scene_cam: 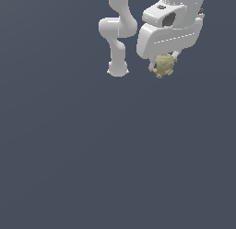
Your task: Pick up the object and move it to a goal position.
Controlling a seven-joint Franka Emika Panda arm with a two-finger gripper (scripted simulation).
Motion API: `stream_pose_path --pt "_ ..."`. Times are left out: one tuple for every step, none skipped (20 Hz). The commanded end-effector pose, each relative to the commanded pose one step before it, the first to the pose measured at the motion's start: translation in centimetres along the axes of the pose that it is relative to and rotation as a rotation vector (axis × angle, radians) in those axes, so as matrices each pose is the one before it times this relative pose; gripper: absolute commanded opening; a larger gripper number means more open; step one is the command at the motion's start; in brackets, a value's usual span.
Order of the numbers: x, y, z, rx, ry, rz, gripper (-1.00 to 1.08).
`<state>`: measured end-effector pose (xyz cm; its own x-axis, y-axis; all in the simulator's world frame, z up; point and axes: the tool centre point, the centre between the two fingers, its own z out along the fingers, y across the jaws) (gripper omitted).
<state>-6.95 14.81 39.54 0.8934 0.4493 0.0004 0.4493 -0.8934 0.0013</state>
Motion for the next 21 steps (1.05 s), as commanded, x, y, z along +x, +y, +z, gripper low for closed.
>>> stream_pose_path --pt "-0.244 -0.914 -2.606 0.00056 -0.00090 0.00025 -1.00" --pt "-0.053 -0.325 -0.932 0.00000 0.00000 0.00000 -1.00" --pt "-0.047 -0.304 -0.874 0.00000 0.00000 0.00000 -1.00" --pt "-0.053 -0.239 -0.822 0.00023 0.00016 0.00063 -1.00" --pt "-0.032 -0.264 -0.760 0.00000 0.00000 0.00000 -1.00" --pt "-0.024 -0.244 -0.704 0.00000 0.00000 0.00000 -1.00" --pt "-0.017 -0.224 -0.649 0.00000 0.00000 0.00000 -1.00" --pt "-0.023 -0.160 -0.603 0.00024 0.00015 0.00063 -1.00" --pt "-0.007 -0.188 -0.545 0.00000 0.00000 0.00000 -1.00" --pt "-0.004 -0.170 -0.493 0.00000 0.00000 0.00000 -1.00" --pt "-0.002 -0.152 -0.442 0.00000 0.00000 0.00000 -1.00" --pt "0.001 -0.134 -0.391 0.00000 0.00000 0.00000 -1.00" --pt "-0.008 -0.070 -0.346 0.00023 0.00014 0.00064 -1.00" --pt "0.007 -0.098 -0.289 0.00000 0.00000 0.00000 -1.00" --pt "0.010 -0.081 -0.238 0.00000 0.00000 0.00000 -1.00" --pt "0.013 -0.063 -0.189 0.00000 0.00000 0.00000 -1.00" --pt "0.016 -0.046 -0.142 0.00000 0.00000 0.00000 -1.00" --pt "0.018 -0.031 -0.098 0.00000 0.00000 0.00000 -1.00" --pt "0.018 -0.017 -0.058 0.00000 0.00000 0.00000 -1.00" --pt "0.014 -0.007 -0.026 0.00000 0.00000 0.00000 -1.00" --pt "0.005 -0.001 -0.006 0.00000 0.00000 0.00000 -1.00"
